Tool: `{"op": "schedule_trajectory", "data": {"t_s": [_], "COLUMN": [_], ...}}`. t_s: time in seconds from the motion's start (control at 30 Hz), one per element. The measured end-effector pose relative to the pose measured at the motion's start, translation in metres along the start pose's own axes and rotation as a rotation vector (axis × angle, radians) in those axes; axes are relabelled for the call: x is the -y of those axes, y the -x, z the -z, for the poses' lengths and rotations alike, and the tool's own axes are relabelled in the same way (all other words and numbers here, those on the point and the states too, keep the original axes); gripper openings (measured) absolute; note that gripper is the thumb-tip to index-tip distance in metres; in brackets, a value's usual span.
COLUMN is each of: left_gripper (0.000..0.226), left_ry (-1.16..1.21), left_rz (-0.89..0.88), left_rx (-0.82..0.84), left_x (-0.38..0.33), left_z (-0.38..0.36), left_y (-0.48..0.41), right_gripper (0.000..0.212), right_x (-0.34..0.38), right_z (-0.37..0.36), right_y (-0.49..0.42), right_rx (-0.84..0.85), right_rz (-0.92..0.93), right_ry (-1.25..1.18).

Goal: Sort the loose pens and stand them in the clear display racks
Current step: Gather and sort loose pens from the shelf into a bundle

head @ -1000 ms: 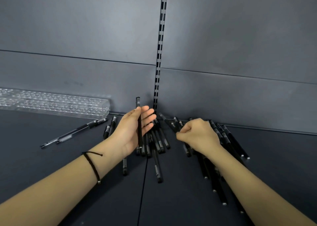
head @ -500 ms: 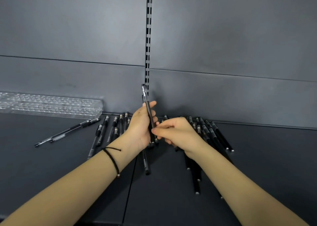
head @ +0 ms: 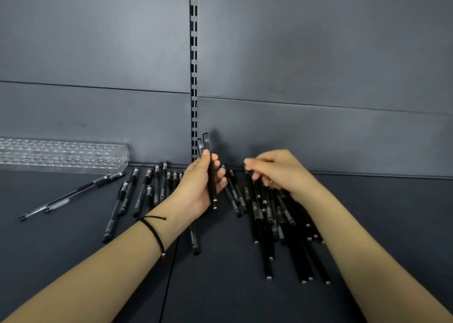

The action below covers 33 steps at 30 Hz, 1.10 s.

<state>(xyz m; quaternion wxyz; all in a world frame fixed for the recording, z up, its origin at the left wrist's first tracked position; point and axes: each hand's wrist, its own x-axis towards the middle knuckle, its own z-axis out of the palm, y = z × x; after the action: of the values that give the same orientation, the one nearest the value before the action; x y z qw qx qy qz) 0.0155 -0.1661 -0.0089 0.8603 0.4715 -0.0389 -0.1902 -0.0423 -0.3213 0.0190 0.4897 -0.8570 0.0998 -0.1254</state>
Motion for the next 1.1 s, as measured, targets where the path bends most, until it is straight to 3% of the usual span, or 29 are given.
{"op": "schedule_trajectory", "data": {"t_s": [0.1, 0.4, 0.6, 0.77, 1.1], "left_gripper": [0.029, 0.027, 0.027, 0.026, 0.024], "left_ry": [0.040, -0.020, -0.025, -0.038, -0.087], "left_rz": [0.049, 0.061, 0.075, 0.053, 0.047], "left_rx": [0.066, 0.039, 0.042, 0.043, 0.047], "left_x": [0.004, 0.011, 0.011, 0.010, 0.012], "left_z": [-0.002, 0.002, 0.005, 0.007, 0.008], "left_y": [0.001, 0.000, 0.001, 0.001, 0.000], "right_gripper": [0.031, 0.045, 0.039, 0.045, 0.023], "right_x": [-0.028, -0.018, -0.019, -0.011, -0.009], "right_z": [0.025, 0.002, -0.006, -0.009, -0.013], "right_y": [-0.011, 0.001, 0.003, 0.007, 0.007], "right_rx": [-0.183, -0.085, -0.009, 0.013, -0.060], "right_rz": [-0.047, -0.161, -0.152, -0.161, -0.138], "right_ry": [0.373, 0.805, 0.723, 0.809, 0.845]}}
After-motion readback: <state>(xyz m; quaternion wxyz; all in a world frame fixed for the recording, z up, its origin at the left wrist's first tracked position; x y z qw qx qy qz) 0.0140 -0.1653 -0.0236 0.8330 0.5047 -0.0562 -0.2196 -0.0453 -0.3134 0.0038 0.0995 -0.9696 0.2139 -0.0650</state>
